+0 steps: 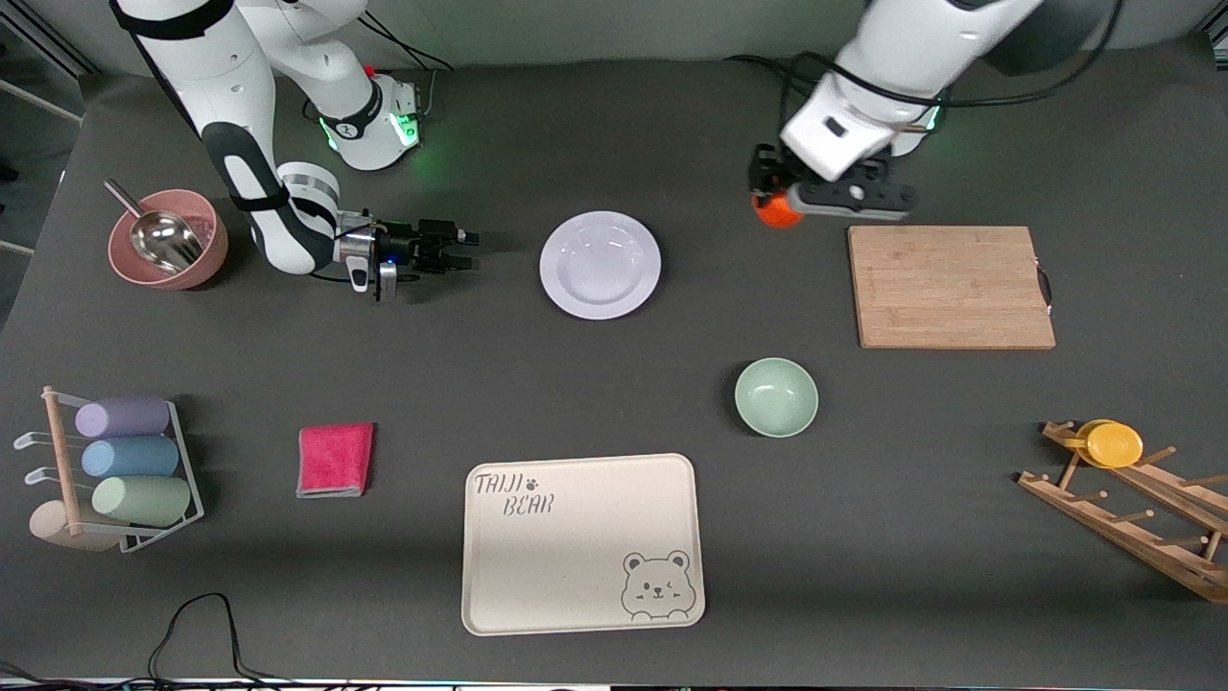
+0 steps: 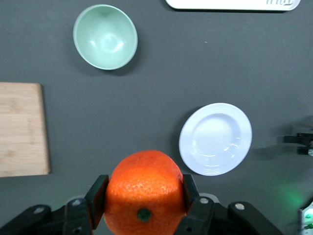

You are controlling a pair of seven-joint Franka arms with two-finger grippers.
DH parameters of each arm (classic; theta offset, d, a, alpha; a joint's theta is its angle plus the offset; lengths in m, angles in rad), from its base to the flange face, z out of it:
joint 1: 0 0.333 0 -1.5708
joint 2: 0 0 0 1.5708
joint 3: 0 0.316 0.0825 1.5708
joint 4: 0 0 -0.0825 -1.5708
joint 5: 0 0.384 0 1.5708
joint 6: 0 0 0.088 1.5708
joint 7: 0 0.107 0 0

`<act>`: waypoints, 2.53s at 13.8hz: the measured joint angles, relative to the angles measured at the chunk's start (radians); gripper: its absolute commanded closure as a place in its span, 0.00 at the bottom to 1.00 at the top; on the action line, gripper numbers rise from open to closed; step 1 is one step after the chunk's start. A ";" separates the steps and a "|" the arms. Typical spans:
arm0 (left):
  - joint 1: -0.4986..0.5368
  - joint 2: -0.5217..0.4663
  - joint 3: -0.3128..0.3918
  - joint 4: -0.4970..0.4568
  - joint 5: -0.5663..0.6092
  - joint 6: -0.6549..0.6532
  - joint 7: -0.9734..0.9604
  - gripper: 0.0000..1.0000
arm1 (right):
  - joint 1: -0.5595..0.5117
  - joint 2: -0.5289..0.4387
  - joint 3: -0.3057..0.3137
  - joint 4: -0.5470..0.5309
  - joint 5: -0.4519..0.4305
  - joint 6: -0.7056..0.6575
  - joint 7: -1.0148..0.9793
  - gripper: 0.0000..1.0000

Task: Place orange and plate with both arms
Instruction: 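Lift the orange with the left gripper while the right gripper approaches the plate, then carry the orange over the white plate and lower it onto the plate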

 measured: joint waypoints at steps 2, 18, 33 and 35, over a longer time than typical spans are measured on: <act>-0.001 0.030 -0.061 0.004 0.002 0.055 -0.110 1.00 | 0.000 0.000 -0.001 0.003 0.000 0.000 0.000 0.00; -0.230 0.690 -0.290 0.016 0.882 0.478 -1.162 1.00 | -0.002 0.013 -0.009 0.013 0.000 -0.002 0.000 0.57; -0.520 0.846 -0.071 0.156 1.002 0.479 -1.359 0.00 | -0.002 0.069 -0.009 0.047 0.000 -0.003 -0.021 0.57; -0.520 0.846 -0.067 0.156 1.003 0.477 -1.359 0.00 | -0.002 0.072 -0.009 0.049 0.000 -0.004 -0.022 0.57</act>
